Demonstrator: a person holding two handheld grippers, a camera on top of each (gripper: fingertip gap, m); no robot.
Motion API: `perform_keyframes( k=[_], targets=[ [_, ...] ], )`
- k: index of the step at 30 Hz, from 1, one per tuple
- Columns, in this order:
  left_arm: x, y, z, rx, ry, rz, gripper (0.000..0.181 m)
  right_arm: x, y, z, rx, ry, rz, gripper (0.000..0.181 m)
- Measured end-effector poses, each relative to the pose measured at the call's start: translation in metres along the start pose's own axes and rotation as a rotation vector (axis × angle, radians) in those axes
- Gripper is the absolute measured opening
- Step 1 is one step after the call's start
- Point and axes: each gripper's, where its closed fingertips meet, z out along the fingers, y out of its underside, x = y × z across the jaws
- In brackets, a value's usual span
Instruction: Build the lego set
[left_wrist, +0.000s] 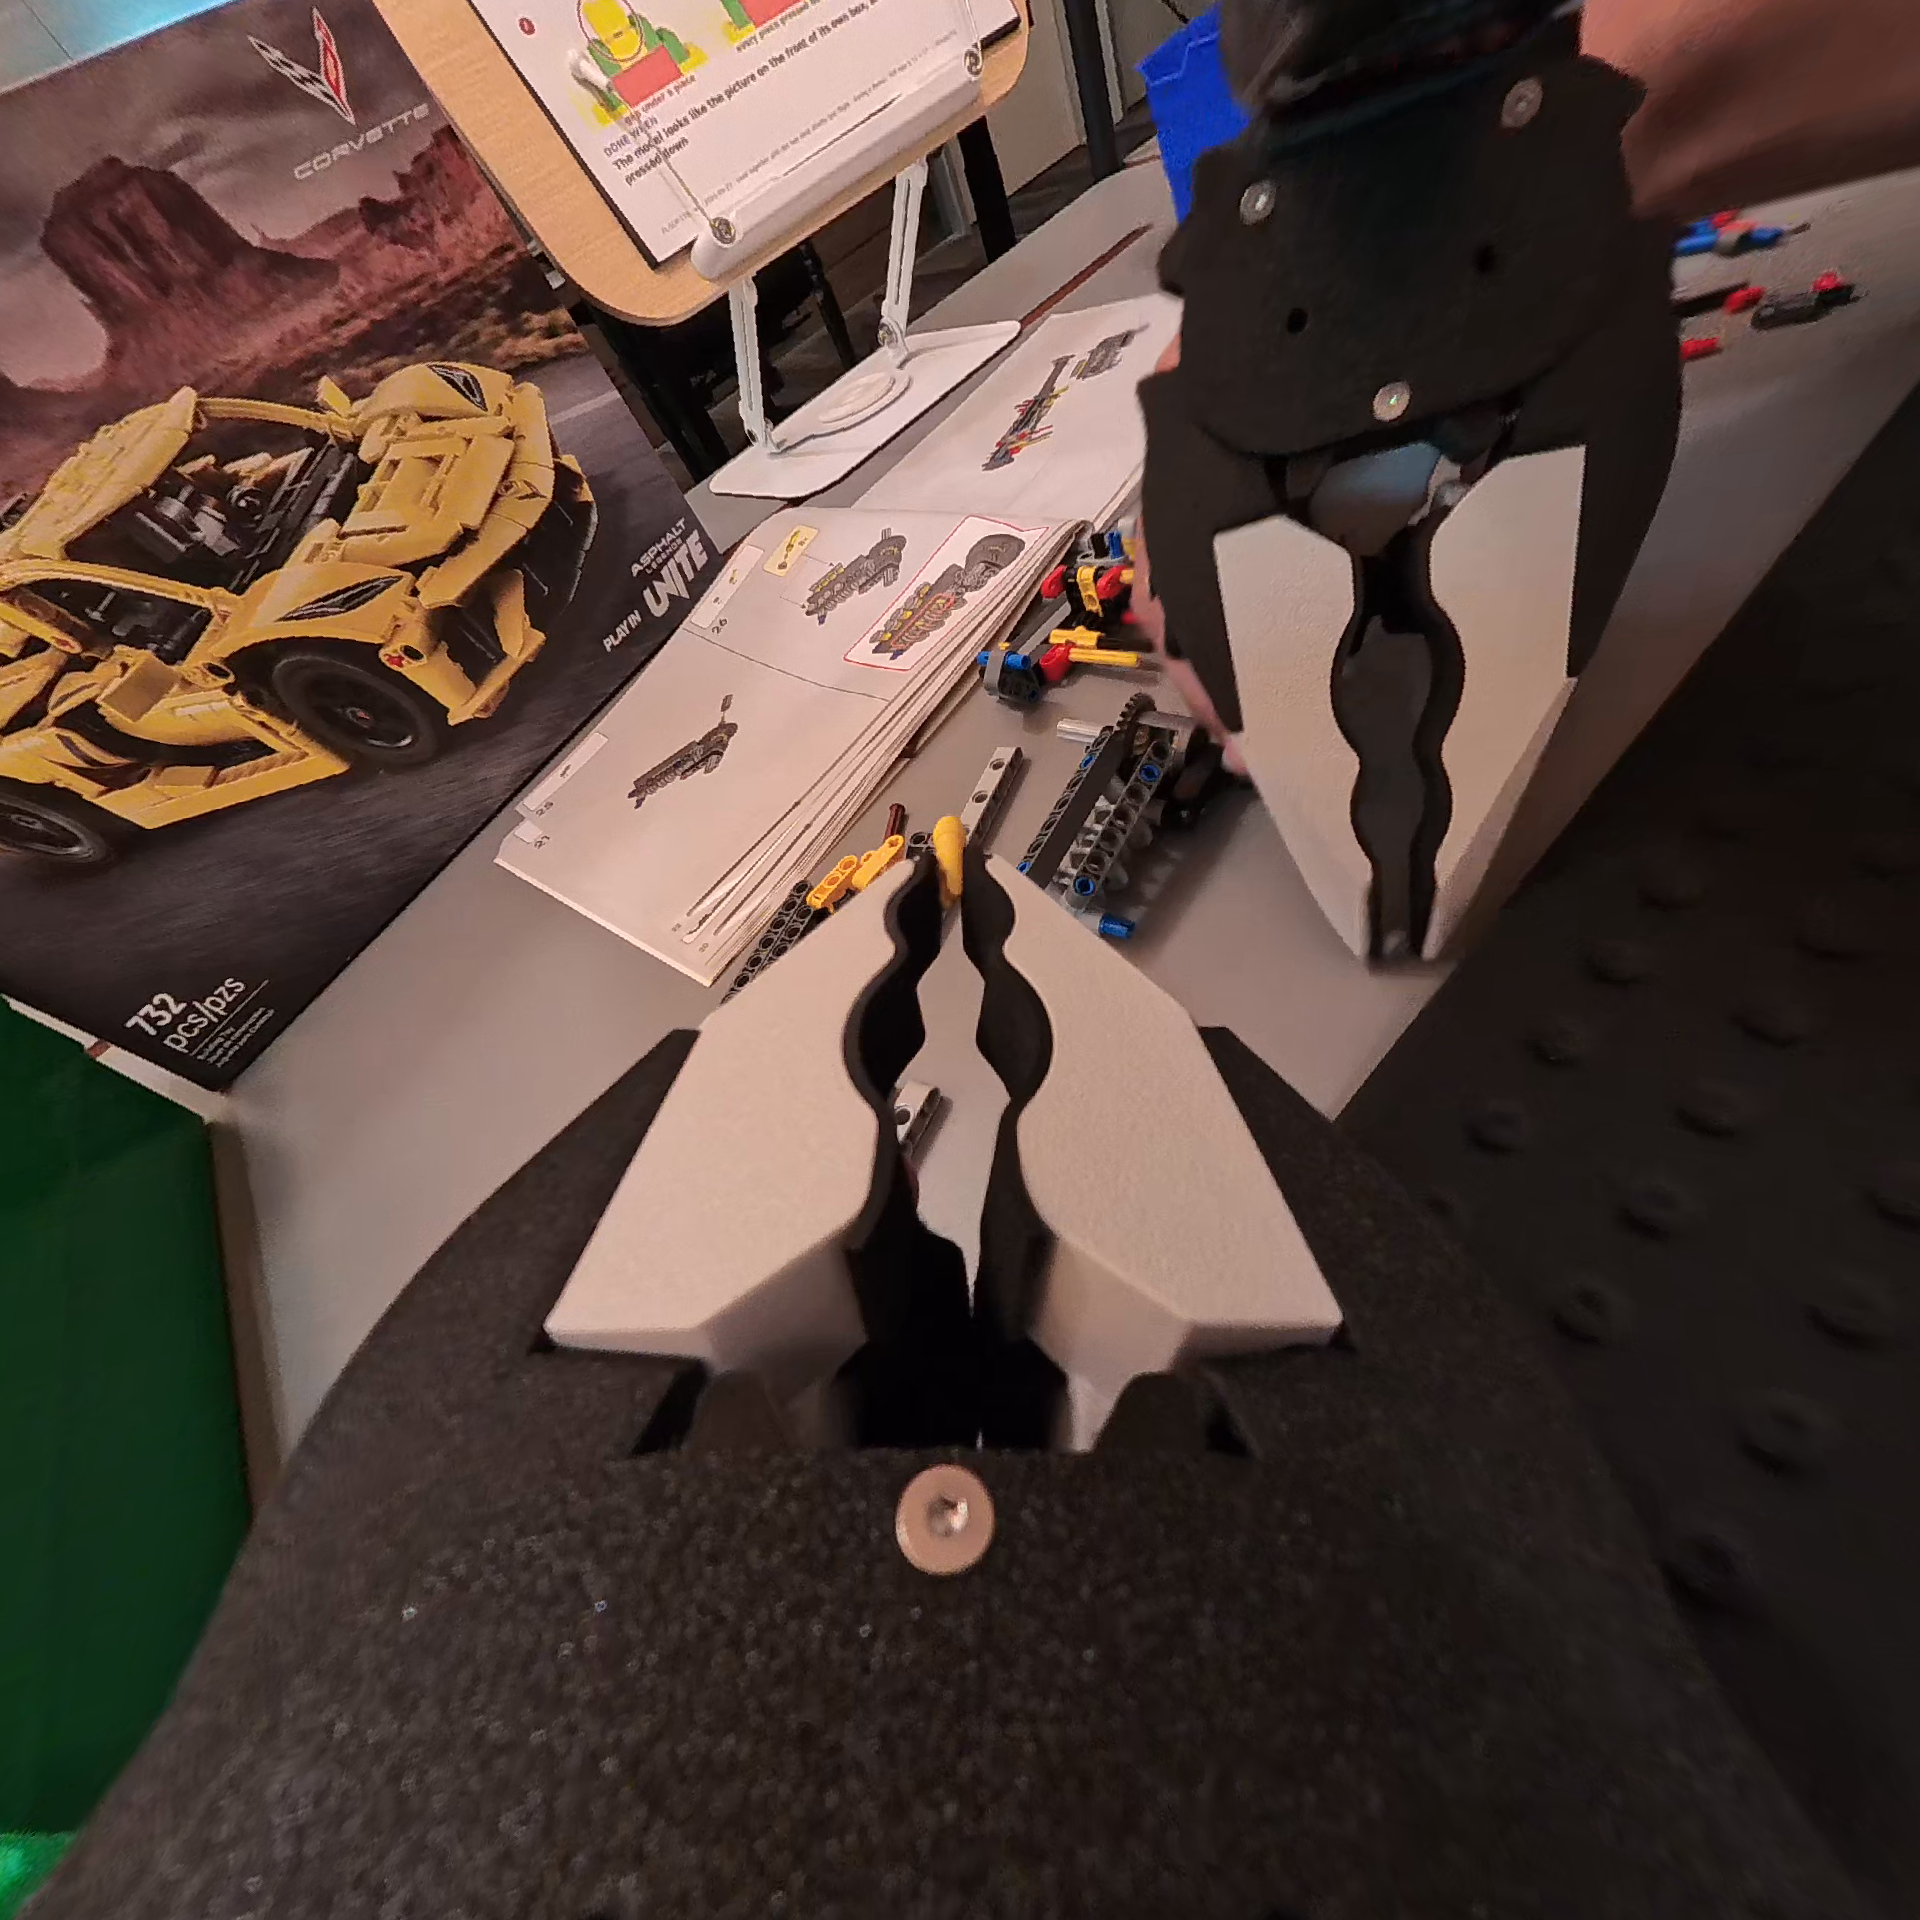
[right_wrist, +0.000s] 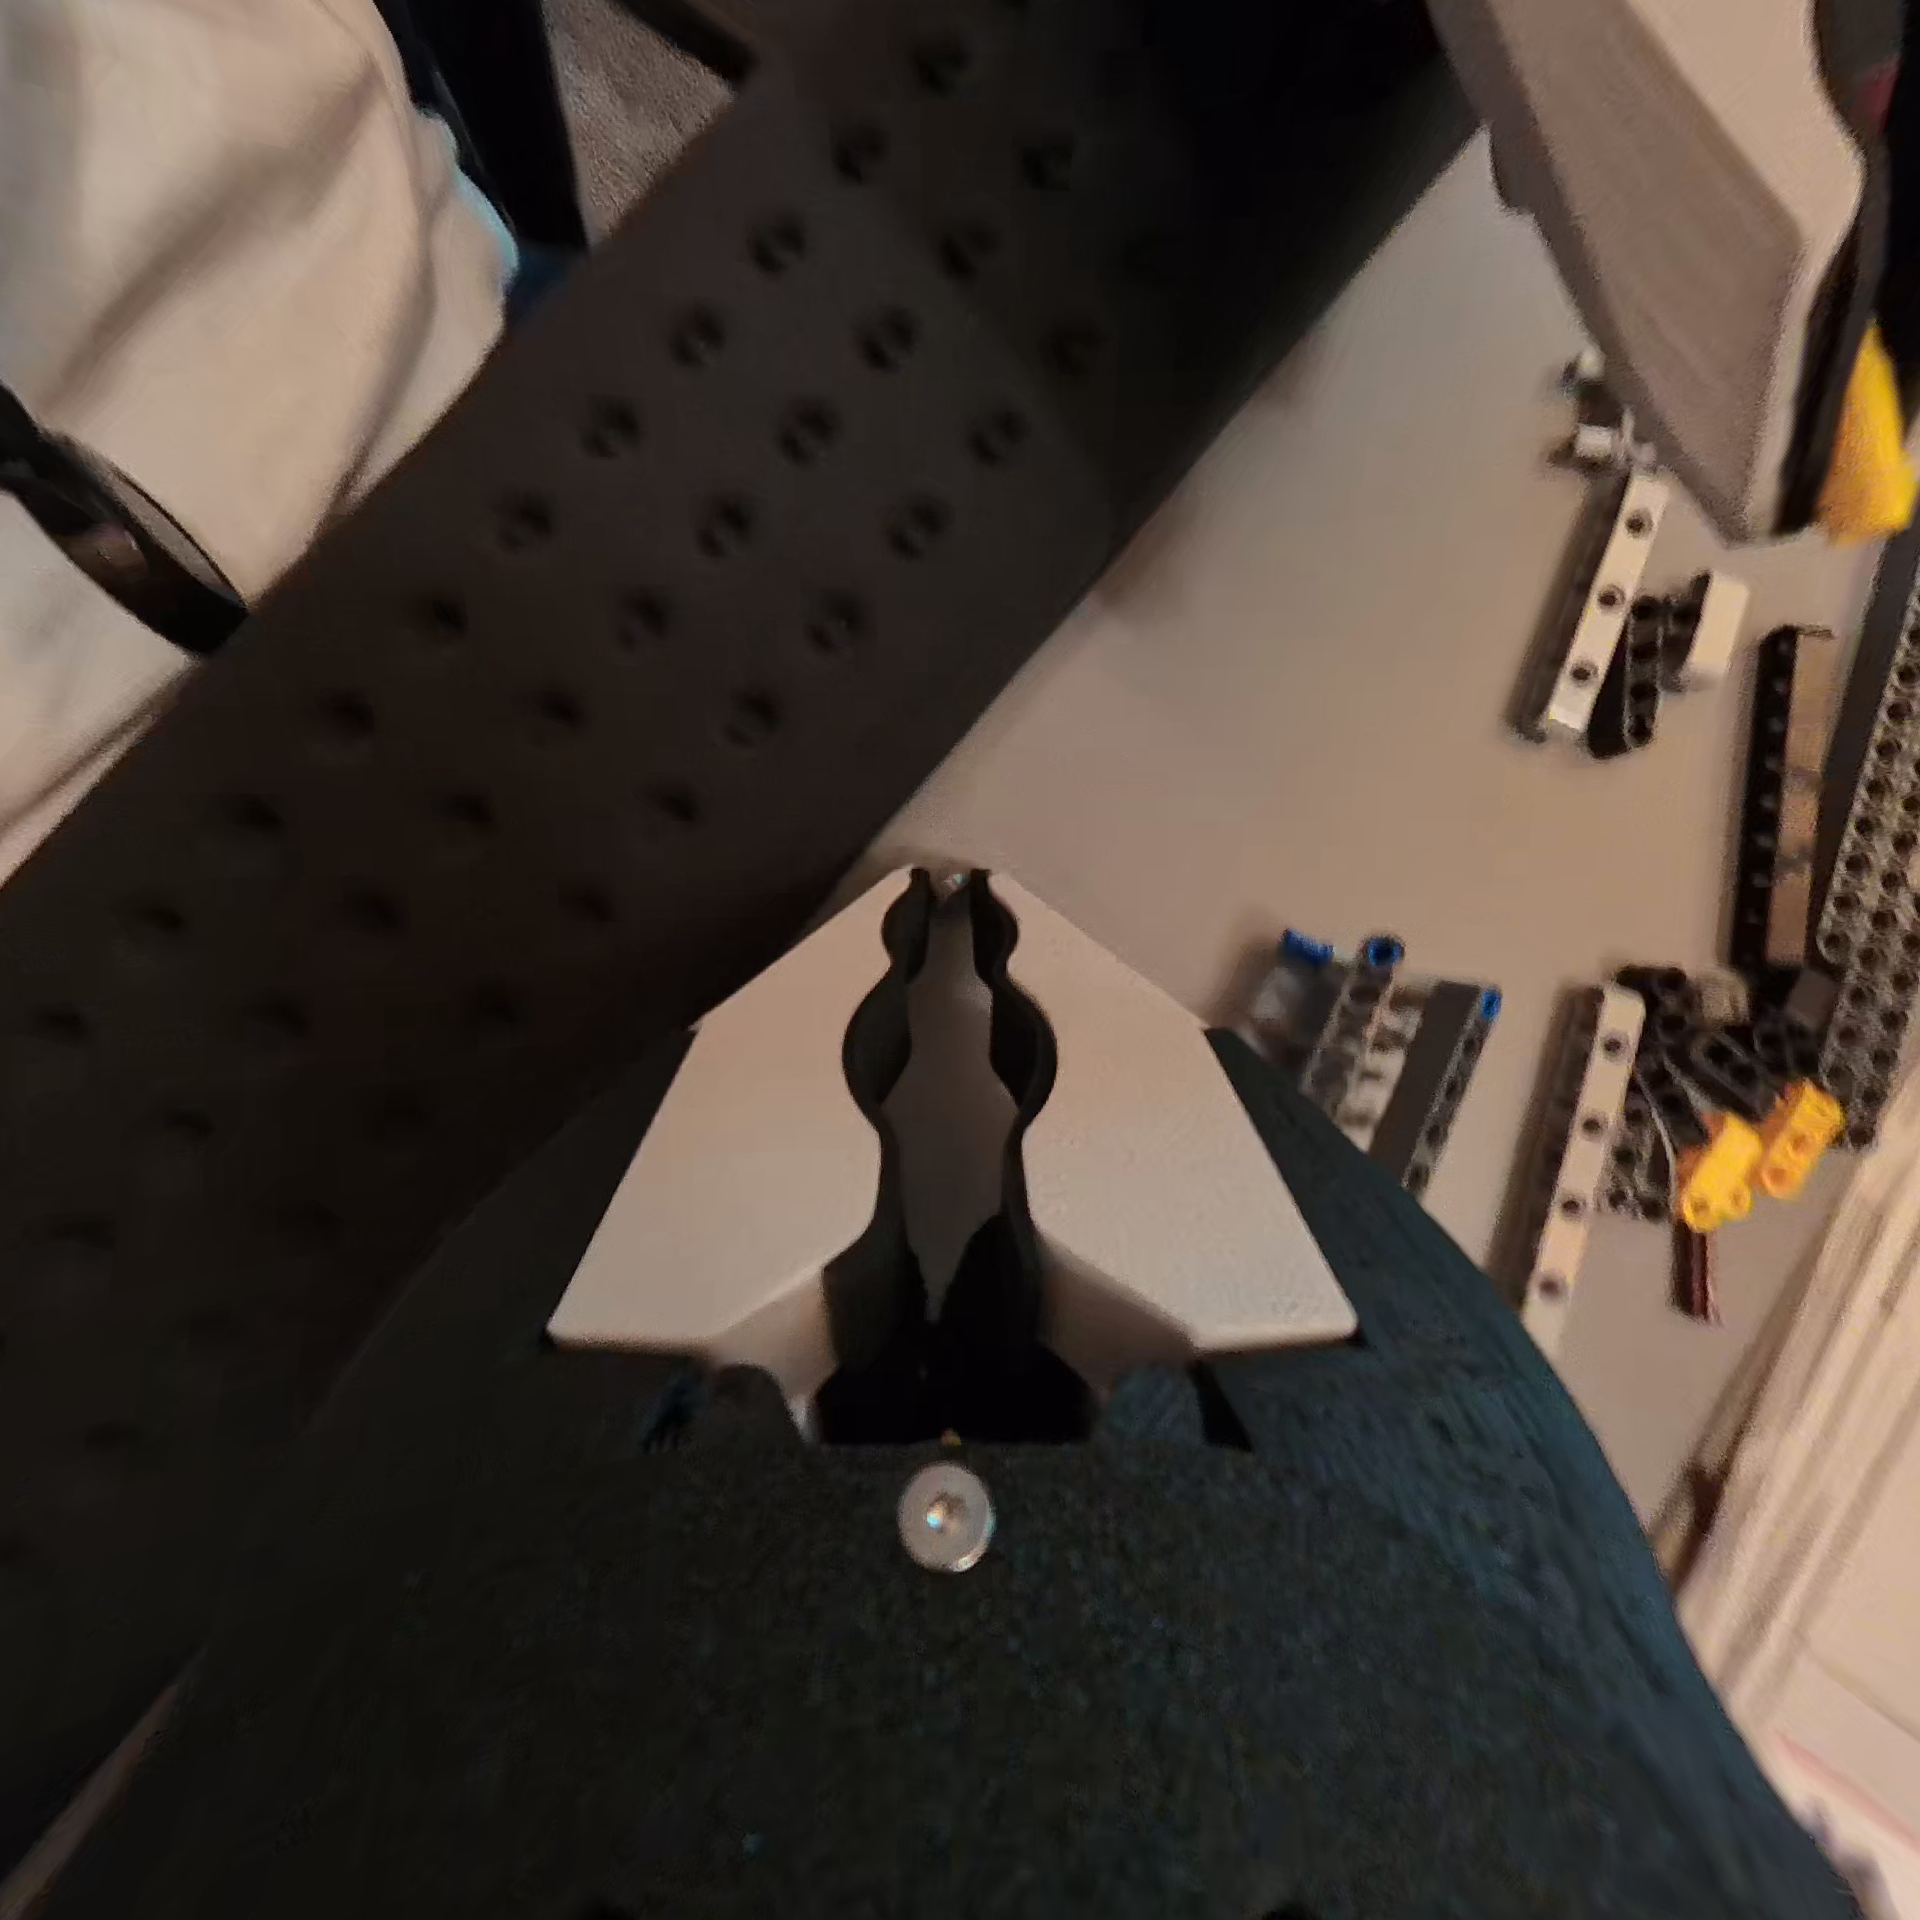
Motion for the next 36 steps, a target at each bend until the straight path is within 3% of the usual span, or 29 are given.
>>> perform_keyframes(
  k=[3,8,12,23,30,33,36],
  targets=[
    [0.000,0.000,0.000,0.000,0.002,0.001,0.002,-0.001,0.034,-0.029,-0.180,0.114,-0.015,0.007],
    [0.003,0.002,0.002,-0.016,0.005,0.024,0.002,-0.003,0.127,-0.096,-0.640,0.319,-0.093,0.007],
    [0.007,0.005,0.004,-0.042,-0.001,0.066,0.002,-0.017,0.152,-0.109,-0.776,0.340,-0.182,0.007],
    [0.010,0.009,0.007,-0.066,-0.007,0.111,0.002,-0.027,0.147,-0.109,-0.686,0.326,-0.057,0.011],
    [0.011,0.009,0.008,-0.071,-0.003,0.117,0.002,-0.026,0.137,-0.120,-0.322,0.323,0.335,0.015],
    [0.011,0.009,0.008,-0.070,-0.003,0.118,0.002,-0.029,0.142,-0.115,-0.281,0.277,0.423,0.017],
    [0.011,0.009,0.007,-0.067,-0.005,0.118,0.002,-0.030,0.141,-0.113,-0.274,0.284,0.380,0.011]
  ],
)
